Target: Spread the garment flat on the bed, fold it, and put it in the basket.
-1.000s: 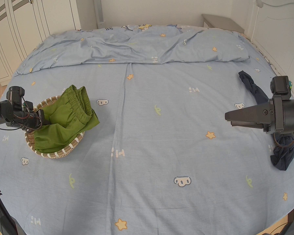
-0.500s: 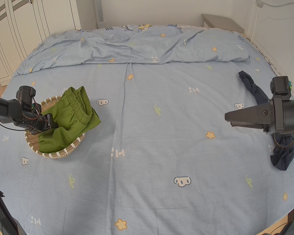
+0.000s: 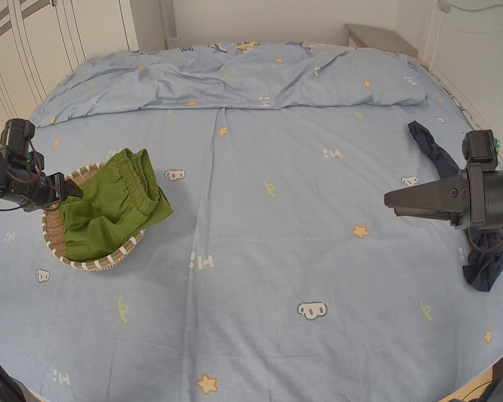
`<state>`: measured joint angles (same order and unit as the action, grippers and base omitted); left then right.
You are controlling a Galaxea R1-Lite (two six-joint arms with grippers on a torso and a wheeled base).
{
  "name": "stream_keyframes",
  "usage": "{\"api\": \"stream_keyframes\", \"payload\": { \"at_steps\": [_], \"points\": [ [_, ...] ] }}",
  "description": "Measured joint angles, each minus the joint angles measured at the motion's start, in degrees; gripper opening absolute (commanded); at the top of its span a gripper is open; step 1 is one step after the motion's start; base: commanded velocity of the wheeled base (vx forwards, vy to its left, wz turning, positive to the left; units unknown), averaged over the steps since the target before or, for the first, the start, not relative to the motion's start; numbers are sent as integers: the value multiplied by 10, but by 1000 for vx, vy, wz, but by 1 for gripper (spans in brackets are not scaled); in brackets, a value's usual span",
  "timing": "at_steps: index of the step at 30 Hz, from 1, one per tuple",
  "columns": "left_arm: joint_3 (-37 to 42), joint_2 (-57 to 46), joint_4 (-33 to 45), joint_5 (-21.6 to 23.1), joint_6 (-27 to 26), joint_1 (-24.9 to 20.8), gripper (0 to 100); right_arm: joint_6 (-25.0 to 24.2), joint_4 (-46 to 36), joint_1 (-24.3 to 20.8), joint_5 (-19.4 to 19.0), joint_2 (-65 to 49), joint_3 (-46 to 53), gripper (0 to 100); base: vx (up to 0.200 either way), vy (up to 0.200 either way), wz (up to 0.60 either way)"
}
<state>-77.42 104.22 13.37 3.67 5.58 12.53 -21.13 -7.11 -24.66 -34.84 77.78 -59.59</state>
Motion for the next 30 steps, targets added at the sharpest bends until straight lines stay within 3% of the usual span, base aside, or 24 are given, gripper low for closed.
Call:
{"api": "stream_keyframes", "payload": {
  "at_steps": [6,10,19,30],
  "points": [
    [19,-76,17,-12,-24,5,100,7,5,-1,4,-7,16,100,0,0,0],
    [52,-140,18,-15,-13,-21,100,30,8,-1,8,-35,50,100,0,0,0],
    [214,-330,16,-42,51,-135,100,88,16,18,20,-190,214,100,0,0,0],
    [425,-632,23,-110,73,-164,100,80,-16,81,40,-426,352,100,0,0,0]
  ]
}}
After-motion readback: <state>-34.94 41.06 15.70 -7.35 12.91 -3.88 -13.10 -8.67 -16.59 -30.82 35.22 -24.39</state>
